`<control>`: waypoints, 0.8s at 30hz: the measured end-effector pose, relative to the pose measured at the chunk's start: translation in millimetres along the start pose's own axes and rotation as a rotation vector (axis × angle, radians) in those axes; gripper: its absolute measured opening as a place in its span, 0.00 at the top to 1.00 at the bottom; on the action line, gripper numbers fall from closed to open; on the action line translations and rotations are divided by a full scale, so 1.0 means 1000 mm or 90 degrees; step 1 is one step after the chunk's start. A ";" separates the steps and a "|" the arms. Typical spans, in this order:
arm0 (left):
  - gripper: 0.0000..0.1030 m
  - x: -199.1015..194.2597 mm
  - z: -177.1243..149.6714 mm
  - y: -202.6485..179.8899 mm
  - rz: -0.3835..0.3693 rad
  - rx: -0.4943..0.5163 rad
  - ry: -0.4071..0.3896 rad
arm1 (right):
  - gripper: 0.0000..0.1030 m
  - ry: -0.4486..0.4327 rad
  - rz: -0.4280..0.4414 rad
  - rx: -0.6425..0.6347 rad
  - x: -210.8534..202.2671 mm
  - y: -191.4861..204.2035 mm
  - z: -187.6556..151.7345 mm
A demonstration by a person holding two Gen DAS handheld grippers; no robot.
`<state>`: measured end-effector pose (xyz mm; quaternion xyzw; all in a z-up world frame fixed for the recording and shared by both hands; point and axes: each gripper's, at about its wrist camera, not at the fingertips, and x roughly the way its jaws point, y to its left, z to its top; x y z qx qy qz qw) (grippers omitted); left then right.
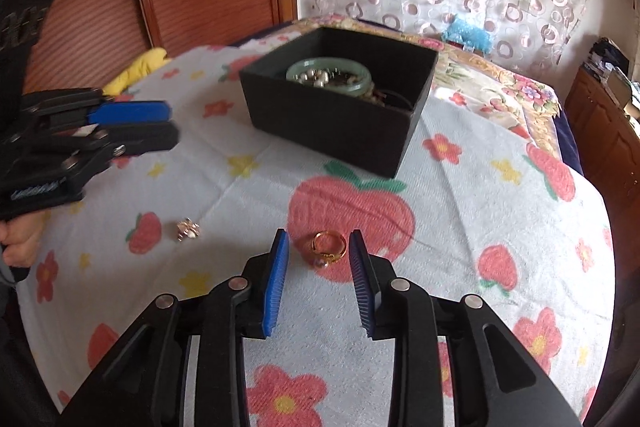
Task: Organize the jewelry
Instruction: 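Grasp the gold ring with the right tool while the left grasps the small gold flower earring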
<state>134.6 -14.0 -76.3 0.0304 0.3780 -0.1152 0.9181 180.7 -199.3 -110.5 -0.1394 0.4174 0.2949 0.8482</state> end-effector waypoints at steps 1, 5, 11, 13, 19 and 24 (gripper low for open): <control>0.72 -0.001 -0.005 -0.001 -0.005 -0.001 0.003 | 0.67 0.006 -0.006 -0.004 0.002 0.001 -0.001; 0.72 -0.002 -0.018 -0.006 -0.013 0.001 0.011 | 0.67 0.009 -0.010 -0.010 0.006 0.004 -0.005; 0.71 -0.002 -0.027 -0.015 -0.032 0.001 0.020 | 0.79 0.000 -0.018 -0.009 0.005 0.005 -0.007; 0.70 -0.003 -0.029 -0.020 -0.037 0.005 0.022 | 0.80 -0.003 -0.020 -0.008 0.003 0.005 -0.008; 0.70 0.004 -0.031 -0.034 -0.052 0.024 0.040 | 0.80 -0.027 -0.021 0.011 -0.010 -0.002 -0.008; 0.70 0.010 -0.031 -0.045 -0.049 0.043 0.049 | 0.80 -0.041 -0.023 0.013 -0.017 -0.002 -0.009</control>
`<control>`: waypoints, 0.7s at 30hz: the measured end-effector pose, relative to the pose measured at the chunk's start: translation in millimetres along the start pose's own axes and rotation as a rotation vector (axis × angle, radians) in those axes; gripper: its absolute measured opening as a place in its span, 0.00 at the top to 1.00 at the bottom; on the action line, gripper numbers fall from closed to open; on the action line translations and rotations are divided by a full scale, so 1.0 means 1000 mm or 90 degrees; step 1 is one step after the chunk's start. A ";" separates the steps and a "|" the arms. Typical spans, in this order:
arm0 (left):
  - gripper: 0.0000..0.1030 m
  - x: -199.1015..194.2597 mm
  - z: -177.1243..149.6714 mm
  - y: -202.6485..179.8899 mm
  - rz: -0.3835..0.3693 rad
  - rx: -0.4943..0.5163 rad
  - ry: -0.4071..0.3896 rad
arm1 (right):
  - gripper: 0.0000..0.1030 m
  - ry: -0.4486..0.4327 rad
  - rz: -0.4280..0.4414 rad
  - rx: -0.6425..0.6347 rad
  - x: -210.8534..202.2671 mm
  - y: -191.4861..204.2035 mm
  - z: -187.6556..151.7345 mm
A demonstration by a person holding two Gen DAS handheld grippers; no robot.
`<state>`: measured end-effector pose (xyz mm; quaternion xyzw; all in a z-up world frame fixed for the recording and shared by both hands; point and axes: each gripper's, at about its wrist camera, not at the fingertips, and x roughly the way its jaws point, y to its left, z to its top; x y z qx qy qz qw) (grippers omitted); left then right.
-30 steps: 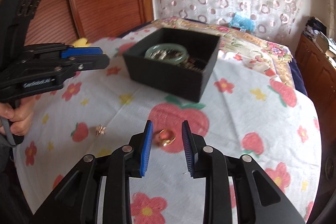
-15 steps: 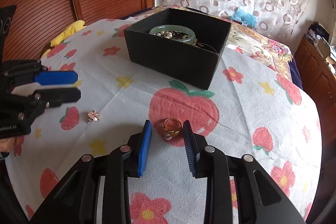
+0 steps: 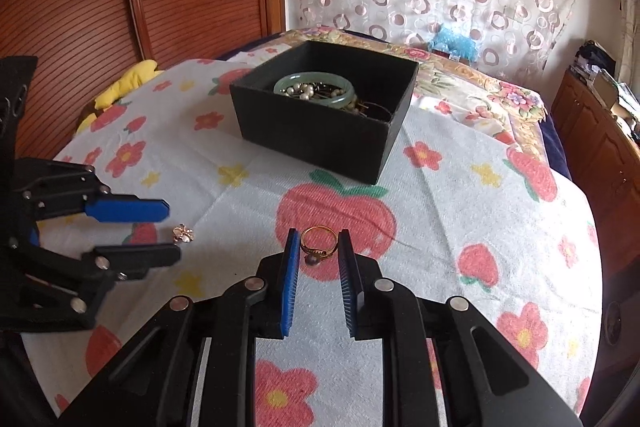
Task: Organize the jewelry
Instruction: 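Grasp the gold ring with the right tool while the left grasps the small gold flower earring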
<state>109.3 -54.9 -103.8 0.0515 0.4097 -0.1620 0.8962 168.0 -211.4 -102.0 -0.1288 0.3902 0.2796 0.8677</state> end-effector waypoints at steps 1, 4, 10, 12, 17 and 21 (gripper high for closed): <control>0.70 0.001 0.001 -0.001 0.001 0.002 0.001 | 0.80 -0.002 0.001 0.000 -0.001 0.000 -0.002; 0.70 0.004 0.000 -0.003 0.004 0.004 0.005 | 0.79 -0.004 0.003 0.000 -0.004 0.001 -0.001; 0.70 0.008 0.002 -0.002 0.013 0.003 0.013 | 0.79 -0.005 0.003 -0.001 -0.004 0.002 -0.002; 0.70 0.010 0.002 0.000 0.014 0.002 0.016 | 0.79 -0.005 0.003 -0.001 -0.004 0.002 -0.002; 0.79 0.012 0.002 -0.001 0.015 0.007 0.013 | 0.79 -0.006 0.003 -0.001 -0.004 0.003 -0.002; 0.86 0.009 0.002 0.000 0.017 0.003 0.004 | 0.79 -0.008 0.002 -0.001 -0.006 0.004 -0.002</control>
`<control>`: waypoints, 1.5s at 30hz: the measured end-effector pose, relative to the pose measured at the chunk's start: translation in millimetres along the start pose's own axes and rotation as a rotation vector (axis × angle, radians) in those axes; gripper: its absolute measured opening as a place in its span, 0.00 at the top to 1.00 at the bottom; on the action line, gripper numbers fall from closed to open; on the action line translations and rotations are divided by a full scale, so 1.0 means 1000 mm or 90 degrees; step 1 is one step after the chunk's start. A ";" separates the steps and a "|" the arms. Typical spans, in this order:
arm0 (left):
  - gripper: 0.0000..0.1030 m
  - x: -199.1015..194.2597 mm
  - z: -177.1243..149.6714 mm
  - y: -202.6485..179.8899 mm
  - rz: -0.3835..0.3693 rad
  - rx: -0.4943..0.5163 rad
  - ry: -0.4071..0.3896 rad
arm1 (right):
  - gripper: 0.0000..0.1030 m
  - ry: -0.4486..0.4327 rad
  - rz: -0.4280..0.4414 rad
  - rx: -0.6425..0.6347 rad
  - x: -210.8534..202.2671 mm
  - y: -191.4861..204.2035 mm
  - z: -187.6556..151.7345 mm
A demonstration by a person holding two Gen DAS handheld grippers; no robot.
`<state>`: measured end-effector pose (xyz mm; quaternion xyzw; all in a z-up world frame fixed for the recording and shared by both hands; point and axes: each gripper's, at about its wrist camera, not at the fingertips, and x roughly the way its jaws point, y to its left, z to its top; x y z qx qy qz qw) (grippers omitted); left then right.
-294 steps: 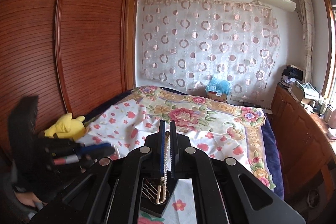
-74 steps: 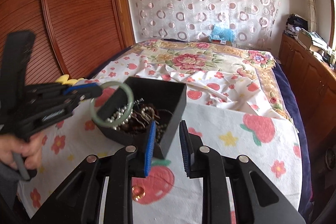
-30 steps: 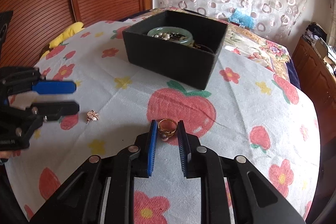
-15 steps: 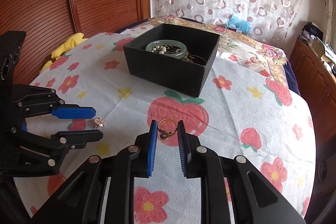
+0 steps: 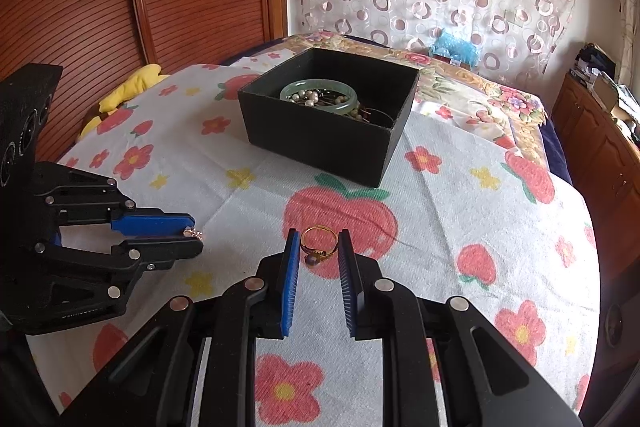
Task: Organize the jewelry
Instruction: 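Grasp the gold ring with the right tool while the left grasps the small gold flower earring, then drop the gold ring into the box with the right tool while the left drops the flower earring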
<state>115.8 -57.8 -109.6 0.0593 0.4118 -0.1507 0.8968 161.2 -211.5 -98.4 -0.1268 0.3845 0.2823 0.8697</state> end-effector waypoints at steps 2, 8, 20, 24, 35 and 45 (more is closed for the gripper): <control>0.86 -0.003 0.001 0.002 0.007 -0.010 -0.013 | 0.79 -0.002 0.000 0.000 -0.001 0.000 0.000; 0.86 -0.020 0.013 0.014 0.010 -0.039 -0.053 | 0.79 -0.022 0.002 0.004 -0.011 0.000 0.019; 0.86 -0.047 0.046 0.037 0.016 -0.055 -0.113 | 0.79 -0.076 0.015 0.021 -0.012 -0.020 0.061; 0.86 -0.047 0.058 0.038 0.018 -0.047 -0.120 | 0.79 -0.083 0.020 0.025 -0.003 -0.030 0.071; 0.86 -0.022 0.104 0.054 0.038 -0.022 -0.118 | 0.79 -0.087 0.028 0.022 0.041 -0.057 0.114; 0.86 0.012 0.124 0.069 0.031 -0.034 -0.101 | 0.58 -0.112 0.037 0.051 0.046 -0.072 0.110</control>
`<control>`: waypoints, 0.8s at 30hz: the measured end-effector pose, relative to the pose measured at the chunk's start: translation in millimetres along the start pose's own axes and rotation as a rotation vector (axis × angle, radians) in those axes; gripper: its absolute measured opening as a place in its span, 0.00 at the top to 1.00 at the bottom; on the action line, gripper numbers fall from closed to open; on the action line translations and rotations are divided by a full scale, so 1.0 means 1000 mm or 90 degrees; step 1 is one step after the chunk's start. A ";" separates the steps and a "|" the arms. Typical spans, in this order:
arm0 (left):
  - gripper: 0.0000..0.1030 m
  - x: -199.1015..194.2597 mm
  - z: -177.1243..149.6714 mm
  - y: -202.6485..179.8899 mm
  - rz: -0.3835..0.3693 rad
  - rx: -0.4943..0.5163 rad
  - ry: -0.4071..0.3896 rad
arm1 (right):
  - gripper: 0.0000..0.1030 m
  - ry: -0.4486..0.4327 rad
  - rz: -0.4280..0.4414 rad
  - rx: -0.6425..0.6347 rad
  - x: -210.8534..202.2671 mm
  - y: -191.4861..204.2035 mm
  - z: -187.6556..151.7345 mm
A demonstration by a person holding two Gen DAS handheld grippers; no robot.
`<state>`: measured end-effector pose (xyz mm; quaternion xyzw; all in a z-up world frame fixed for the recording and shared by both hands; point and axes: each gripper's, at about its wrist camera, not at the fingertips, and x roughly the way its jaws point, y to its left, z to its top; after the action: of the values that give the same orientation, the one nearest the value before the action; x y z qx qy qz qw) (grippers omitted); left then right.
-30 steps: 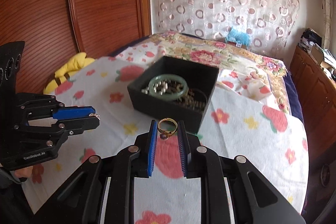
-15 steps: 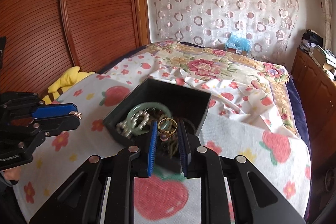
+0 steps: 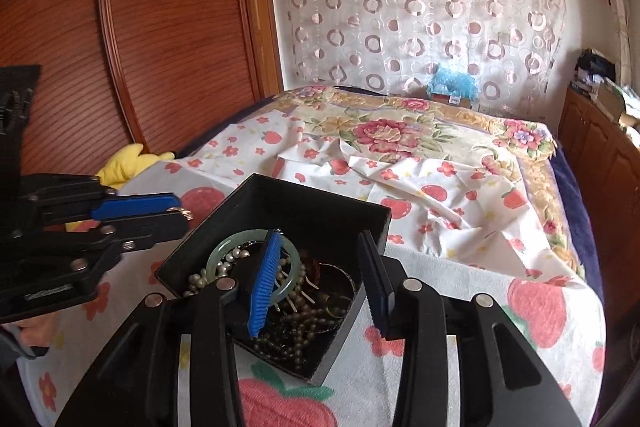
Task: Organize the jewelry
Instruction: 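Drop the gold ring into the box with the right tool while the left drops the flower earring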
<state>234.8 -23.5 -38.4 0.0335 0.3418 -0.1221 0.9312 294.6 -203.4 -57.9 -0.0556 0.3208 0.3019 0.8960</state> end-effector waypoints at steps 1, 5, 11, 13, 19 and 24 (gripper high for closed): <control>0.86 0.004 0.001 0.001 -0.001 -0.002 0.003 | 0.58 -0.001 0.002 0.004 -0.001 -0.002 -0.001; 0.86 0.017 0.007 0.002 -0.003 -0.001 0.009 | 0.58 -0.006 -0.008 0.012 -0.004 -0.006 -0.005; 0.86 0.034 0.021 0.001 0.008 0.006 0.006 | 0.58 -0.019 -0.031 0.012 -0.009 -0.008 -0.006; 0.86 0.039 0.025 0.002 0.014 0.007 0.005 | 0.58 -0.023 -0.041 0.022 -0.009 -0.012 -0.005; 0.76 0.042 0.027 0.007 0.018 -0.007 0.006 | 0.58 -0.025 -0.054 0.026 -0.007 -0.016 -0.005; 0.63 0.031 0.019 0.013 0.020 -0.026 0.004 | 0.58 -0.030 -0.063 0.025 -0.007 -0.019 -0.004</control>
<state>272.3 -20.0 -44.1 0.0204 0.3463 -0.1007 0.9325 298.9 -223.2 -58.6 -0.0464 0.3022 0.2521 0.9182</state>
